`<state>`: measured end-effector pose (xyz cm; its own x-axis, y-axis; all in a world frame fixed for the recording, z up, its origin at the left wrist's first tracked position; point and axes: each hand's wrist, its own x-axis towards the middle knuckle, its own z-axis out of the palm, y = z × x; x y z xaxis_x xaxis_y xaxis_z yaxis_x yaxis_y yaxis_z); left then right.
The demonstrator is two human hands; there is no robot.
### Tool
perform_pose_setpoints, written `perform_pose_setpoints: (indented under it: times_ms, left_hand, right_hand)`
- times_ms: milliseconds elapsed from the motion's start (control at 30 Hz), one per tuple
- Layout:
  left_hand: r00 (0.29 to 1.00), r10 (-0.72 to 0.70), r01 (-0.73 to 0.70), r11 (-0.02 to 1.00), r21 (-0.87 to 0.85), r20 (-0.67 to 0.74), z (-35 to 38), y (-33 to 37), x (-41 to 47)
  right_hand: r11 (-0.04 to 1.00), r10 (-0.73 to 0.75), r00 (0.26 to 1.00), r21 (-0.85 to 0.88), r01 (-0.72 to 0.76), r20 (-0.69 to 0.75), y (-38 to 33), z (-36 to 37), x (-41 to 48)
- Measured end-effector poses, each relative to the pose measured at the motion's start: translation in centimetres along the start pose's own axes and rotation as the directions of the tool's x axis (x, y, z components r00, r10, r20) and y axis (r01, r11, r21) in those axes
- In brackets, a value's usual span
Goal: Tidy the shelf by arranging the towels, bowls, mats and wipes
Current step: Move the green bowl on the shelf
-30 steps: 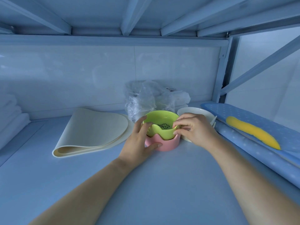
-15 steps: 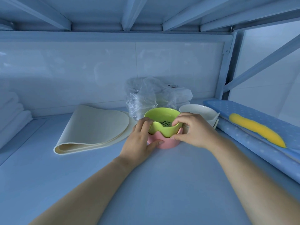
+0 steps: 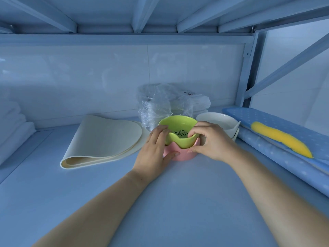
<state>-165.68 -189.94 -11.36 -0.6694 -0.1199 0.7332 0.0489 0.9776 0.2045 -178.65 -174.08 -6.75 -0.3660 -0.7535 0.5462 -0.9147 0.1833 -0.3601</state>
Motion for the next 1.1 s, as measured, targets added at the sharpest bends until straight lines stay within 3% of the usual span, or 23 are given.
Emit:
perform_pose_setpoints:
  times_ms: [300,500,833,1100]
  left_hand:
    - [0.997,0.018,-0.019,1.000,0.007,0.072,0.0,0.3,-0.2]
    - [0.999,-0.004,0.003,1.000,0.006,0.039,-0.2,0.3,-0.3]
    - [0.990,-0.132,0.131,0.991,0.013,0.056,-0.5,0.5,-0.4]
    - [0.986,-0.140,0.137,0.990,0.046,0.094,-1.6,0.8,0.0]
  right_hand:
    - [1.000,0.000,1.000,0.007,0.000,0.007,0.3,0.3,0.2]
    - [1.000,-0.003,1.000,-0.019,0.003,0.021,-0.3,-0.1,0.0]
    - [0.999,0.016,1.000,-0.038,-0.015,0.025,-0.7,0.3,0.1]
    - [0.991,-0.063,0.998,-0.117,0.062,-0.001,-3.4,0.5,0.1]
